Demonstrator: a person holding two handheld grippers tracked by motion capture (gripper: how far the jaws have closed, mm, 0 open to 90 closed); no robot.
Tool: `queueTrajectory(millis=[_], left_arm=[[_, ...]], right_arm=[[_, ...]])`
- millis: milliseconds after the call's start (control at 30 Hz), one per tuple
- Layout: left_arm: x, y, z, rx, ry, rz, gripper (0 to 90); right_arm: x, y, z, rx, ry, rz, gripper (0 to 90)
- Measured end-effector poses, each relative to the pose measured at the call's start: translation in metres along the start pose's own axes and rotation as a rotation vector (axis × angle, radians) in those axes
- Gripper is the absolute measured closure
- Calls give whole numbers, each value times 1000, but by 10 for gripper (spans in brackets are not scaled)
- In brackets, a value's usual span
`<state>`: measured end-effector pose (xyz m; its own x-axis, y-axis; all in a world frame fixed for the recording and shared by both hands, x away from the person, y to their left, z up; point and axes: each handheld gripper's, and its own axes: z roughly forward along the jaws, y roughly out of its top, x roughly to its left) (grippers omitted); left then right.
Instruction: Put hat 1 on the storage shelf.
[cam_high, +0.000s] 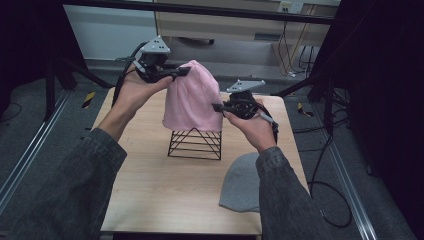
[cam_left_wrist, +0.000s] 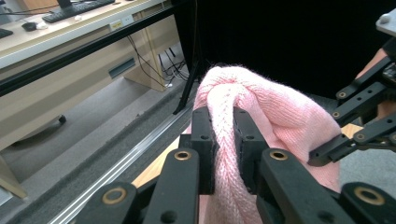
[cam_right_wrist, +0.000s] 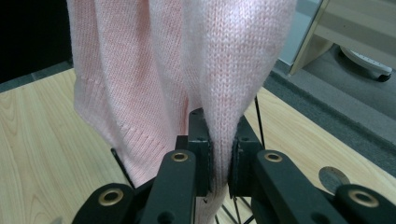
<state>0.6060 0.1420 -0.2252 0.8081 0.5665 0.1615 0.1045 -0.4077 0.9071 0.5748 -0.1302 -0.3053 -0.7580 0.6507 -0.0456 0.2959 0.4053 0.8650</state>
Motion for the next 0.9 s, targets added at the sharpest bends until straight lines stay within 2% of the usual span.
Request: queueTrajectory(millis=[167, 300, 433, 600, 900], left_arm=[[-7, -5, -4, 5, -7, 9, 810], [-12, -9, -8, -2, -21, 1, 807], [-18, -16, -11, 11, -33, 13, 804], [-22, -24, -8, 24, -40, 17, 802], [-30, -33, 0, 45, -59, 26, 802]], right_arm=[[3, -7, -1, -1, 9, -8, 822], [6, -12, -3, 5, 20, -17, 821], [8, -16, -2, 13, 27, -23, 820], [10, -24, -1, 37, 25, -38, 819], [10, -37, 6, 75, 33, -38, 817]])
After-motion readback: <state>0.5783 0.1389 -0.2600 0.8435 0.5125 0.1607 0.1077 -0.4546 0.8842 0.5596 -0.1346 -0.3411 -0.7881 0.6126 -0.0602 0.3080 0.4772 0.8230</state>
